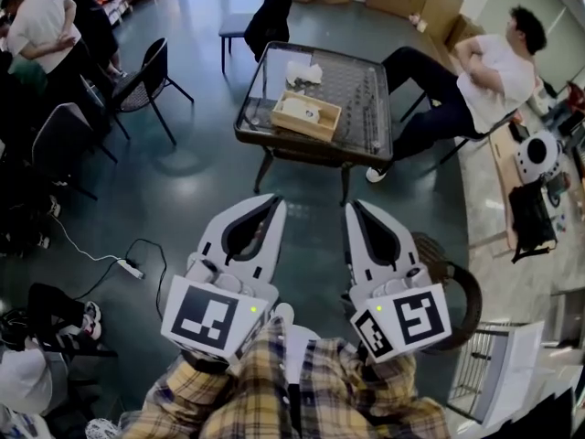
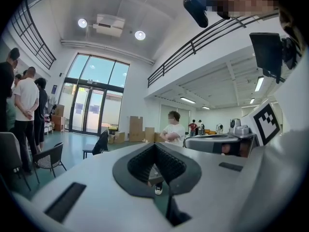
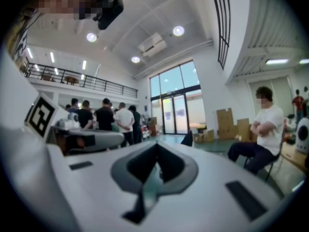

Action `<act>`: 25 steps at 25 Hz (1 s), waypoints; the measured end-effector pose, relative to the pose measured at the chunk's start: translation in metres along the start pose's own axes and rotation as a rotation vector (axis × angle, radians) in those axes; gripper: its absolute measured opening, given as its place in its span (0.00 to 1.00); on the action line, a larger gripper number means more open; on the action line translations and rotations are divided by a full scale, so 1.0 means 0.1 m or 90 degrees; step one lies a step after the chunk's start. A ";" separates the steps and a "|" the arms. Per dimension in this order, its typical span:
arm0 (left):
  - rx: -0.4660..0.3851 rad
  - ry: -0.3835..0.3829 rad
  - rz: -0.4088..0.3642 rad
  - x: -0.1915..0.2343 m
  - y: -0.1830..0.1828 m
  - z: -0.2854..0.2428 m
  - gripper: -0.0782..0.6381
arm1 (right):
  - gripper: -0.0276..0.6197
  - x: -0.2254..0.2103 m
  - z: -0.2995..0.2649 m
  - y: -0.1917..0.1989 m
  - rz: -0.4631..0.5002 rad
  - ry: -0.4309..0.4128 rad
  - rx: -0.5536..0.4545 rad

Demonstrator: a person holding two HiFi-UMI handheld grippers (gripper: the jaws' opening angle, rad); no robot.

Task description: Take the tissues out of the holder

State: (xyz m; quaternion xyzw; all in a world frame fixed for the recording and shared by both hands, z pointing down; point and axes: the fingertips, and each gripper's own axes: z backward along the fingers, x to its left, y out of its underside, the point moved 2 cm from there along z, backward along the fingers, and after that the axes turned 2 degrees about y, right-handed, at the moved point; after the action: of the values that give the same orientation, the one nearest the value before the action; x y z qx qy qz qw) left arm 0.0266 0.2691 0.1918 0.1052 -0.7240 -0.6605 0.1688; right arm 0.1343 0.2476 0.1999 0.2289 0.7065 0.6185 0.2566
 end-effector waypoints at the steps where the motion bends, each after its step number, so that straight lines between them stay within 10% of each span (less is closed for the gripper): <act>1: 0.001 -0.003 0.000 0.04 -0.01 -0.06 0.12 | 0.05 -0.04 -0.06 0.00 0.000 -0.002 0.002; 25: 0.007 0.056 -0.019 1.92 -0.31 -1.92 0.12 | 0.05 -0.90 -2.47 -0.23 -0.017 0.081 -0.016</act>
State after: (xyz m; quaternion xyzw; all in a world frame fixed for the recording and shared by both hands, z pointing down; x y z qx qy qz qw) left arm -0.0791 0.0170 0.1948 0.1458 -0.7176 -0.6539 0.1900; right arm 0.0432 0.0001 0.2101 0.1768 0.7166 0.6371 0.2223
